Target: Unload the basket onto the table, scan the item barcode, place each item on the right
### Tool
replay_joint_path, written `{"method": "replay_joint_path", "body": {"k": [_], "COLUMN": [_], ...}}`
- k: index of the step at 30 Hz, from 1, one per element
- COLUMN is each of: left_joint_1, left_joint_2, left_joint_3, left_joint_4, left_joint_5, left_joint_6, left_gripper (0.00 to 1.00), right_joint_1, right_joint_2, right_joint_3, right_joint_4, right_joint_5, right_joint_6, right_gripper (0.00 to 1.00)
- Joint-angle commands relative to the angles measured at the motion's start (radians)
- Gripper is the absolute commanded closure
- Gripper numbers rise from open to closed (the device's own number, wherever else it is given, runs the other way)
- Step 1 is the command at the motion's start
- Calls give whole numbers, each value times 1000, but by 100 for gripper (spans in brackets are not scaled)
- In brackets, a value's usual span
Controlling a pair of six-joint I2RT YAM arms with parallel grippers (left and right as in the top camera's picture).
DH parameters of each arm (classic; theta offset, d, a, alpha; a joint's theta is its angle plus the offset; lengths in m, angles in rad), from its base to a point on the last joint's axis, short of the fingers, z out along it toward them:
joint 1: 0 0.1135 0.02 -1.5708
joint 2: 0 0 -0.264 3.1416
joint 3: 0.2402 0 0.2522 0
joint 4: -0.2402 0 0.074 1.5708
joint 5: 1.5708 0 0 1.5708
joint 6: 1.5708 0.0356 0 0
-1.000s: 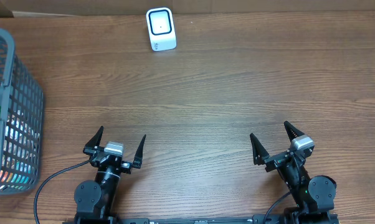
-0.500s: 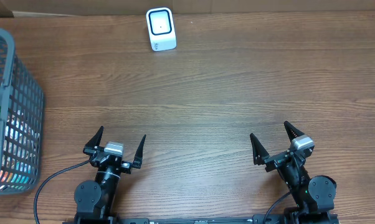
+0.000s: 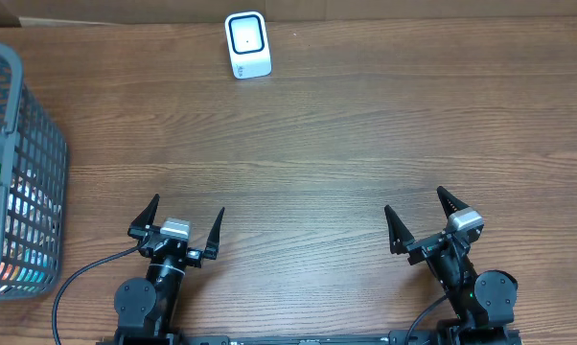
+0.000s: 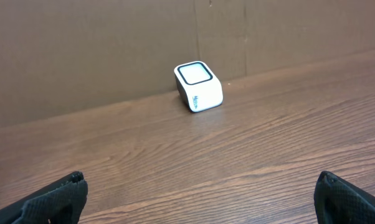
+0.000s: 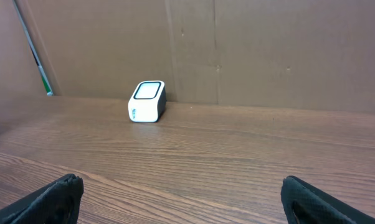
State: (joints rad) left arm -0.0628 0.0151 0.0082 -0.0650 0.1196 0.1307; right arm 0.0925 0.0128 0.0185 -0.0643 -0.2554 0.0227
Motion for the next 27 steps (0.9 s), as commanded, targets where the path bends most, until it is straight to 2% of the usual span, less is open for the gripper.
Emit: {"method": "replay_joint_path", "body": {"k": [1, 27], "left_joint_1": [11, 11], "left_joint_2": [-10, -8], "left_joint_3": [-3, 33], "left_joint_4": [-2, 6], "left_joint_5": [4, 3], "left_joint_6": [-11, 11], "left_gripper": [0, 0], "right_joint_1": [5, 5], "right_joint_2": [-10, -10], "right_joint_3": [-11, -11], "right_joint_4": [6, 6], "right_joint_5": [0, 0], "right_joint_6": [3, 3], "right_gripper": [0, 0]}}
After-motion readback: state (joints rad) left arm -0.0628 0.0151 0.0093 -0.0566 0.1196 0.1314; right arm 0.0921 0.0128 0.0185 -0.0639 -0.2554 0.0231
